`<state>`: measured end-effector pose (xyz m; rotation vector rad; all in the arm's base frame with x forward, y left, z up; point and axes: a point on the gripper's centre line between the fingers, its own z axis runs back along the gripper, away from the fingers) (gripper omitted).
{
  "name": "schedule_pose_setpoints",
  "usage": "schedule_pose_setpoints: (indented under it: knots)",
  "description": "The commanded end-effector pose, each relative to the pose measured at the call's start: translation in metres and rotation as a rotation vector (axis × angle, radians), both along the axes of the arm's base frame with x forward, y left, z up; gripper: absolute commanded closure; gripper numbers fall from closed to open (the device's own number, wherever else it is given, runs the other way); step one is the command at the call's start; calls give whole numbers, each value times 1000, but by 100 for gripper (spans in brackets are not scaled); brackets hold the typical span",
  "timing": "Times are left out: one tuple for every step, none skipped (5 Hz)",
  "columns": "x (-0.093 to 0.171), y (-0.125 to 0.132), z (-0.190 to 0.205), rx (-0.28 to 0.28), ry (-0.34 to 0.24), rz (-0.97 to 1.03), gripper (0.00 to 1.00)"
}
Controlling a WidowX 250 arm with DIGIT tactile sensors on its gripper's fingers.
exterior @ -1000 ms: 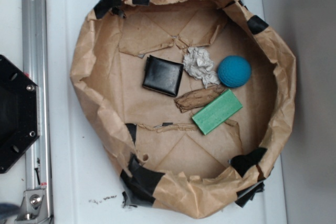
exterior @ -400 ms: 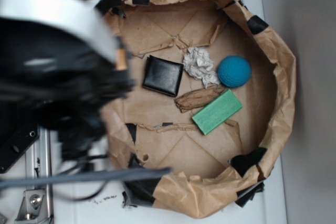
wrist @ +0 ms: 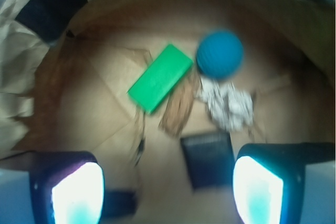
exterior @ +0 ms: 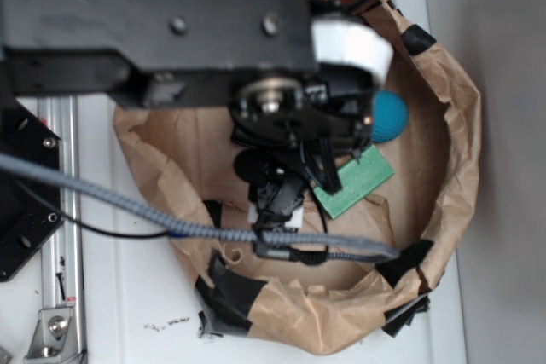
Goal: Grab the wood chip.
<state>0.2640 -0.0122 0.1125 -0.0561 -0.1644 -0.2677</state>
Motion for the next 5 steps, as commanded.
schedule_pose_setpoints:
  knots:
    - [-4,-5,-56,-53,32,-124,0]
    - [5,-13,-59,-127,28,-121,0]
    - [9,-6,-62,-71,33,-95,0]
    - [9,-6,-62,-71,33,-95,0]
    - [9,-6,-62,-71,33,-95,0]
